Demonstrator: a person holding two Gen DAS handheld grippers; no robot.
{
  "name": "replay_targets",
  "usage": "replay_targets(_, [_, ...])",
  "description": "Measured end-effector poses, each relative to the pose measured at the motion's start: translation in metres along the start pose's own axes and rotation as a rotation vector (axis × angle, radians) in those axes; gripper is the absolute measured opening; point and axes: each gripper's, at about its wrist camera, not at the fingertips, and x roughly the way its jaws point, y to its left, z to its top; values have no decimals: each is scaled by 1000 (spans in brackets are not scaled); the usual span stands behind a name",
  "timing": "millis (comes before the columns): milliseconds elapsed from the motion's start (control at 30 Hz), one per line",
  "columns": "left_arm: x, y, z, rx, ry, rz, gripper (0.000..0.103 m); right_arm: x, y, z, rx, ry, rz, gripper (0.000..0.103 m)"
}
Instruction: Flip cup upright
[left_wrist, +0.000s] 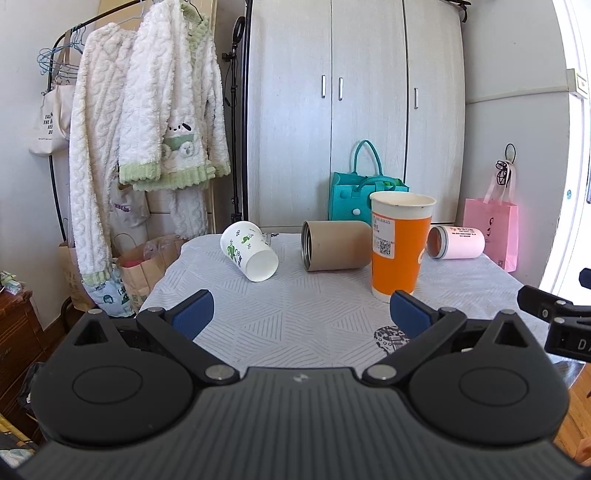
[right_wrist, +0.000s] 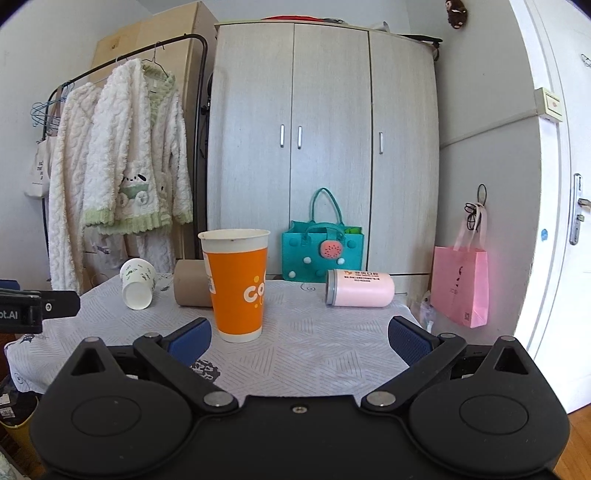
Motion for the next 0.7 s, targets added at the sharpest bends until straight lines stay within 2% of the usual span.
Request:
replay_targets(200, [1,3,-6,-20,-11,-2,103,2,5,-3,4,10,-16,103])
replay_targets(433, [4,1,-12,-45,-1,41,103,4,11,-7,-5,10,-53,103])
replay_targets(700, [0,0,-14,-14,-38,8,103,4,16,-9,-15,12,-78,103])
